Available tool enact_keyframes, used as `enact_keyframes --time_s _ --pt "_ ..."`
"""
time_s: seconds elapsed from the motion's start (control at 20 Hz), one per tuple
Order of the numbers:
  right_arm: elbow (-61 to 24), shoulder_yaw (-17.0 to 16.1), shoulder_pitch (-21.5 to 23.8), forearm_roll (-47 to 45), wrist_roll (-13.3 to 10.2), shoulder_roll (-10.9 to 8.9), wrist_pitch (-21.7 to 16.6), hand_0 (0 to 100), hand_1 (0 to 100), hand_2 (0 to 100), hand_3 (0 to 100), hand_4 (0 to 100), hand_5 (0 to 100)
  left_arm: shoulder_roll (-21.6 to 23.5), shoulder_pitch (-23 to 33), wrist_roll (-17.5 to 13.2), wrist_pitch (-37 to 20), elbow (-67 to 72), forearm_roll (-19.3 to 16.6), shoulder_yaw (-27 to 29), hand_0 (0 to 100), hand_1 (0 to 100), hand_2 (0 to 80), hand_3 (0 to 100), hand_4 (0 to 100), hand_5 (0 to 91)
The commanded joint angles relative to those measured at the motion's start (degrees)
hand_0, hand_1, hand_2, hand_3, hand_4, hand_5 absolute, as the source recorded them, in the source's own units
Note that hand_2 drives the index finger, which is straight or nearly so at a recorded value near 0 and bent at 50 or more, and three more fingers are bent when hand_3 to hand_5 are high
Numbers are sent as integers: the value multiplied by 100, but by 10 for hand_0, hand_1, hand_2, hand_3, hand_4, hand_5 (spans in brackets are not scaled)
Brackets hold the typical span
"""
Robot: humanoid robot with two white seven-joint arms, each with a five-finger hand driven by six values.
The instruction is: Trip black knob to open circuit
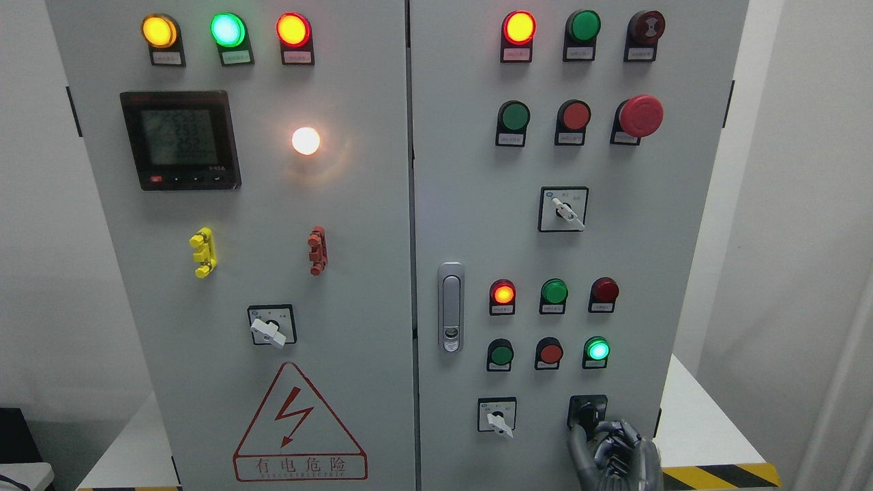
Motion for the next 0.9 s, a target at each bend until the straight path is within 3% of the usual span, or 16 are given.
enact_keyframes --time_s 0.0,0.85 --pt "7 -22 -1 174 -21 -2 -9 489 811 628 935 951 977 1 -44 4 2 0 -193 0 120 389 0 0 0 0" --pt "34 -57 -1 420 -21 -19 -27 471 818 624 925 941 975 1 -44 4 2 0 -193 0 120 389 0 0 0 0"
